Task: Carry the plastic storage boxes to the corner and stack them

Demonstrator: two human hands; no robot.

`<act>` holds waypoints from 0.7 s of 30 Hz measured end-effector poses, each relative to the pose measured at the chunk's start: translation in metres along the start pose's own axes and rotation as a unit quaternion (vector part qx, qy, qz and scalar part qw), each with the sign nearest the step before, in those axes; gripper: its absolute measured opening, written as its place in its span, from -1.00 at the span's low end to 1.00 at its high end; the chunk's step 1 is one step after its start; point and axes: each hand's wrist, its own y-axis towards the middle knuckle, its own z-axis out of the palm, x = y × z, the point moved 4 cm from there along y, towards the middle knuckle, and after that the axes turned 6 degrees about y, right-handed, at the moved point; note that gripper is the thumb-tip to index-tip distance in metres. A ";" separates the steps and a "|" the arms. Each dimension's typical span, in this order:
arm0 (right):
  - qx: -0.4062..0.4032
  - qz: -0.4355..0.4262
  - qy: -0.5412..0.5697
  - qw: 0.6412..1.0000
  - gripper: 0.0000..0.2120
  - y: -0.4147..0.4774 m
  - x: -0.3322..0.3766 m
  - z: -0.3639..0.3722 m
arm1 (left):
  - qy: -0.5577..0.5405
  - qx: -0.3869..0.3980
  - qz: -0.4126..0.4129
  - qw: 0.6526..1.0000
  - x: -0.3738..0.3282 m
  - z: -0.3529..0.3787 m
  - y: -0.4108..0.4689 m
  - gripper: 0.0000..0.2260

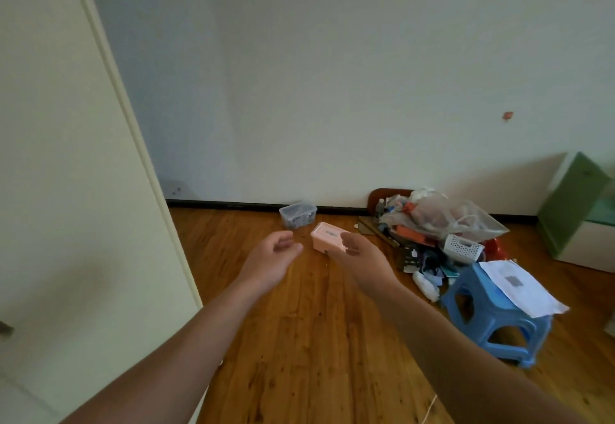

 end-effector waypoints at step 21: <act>-0.034 -0.007 0.017 0.999 -0.45 0.299 -0.017 -0.113 | -0.007 0.026 0.006 1.000 -0.086 0.123 0.292 -0.66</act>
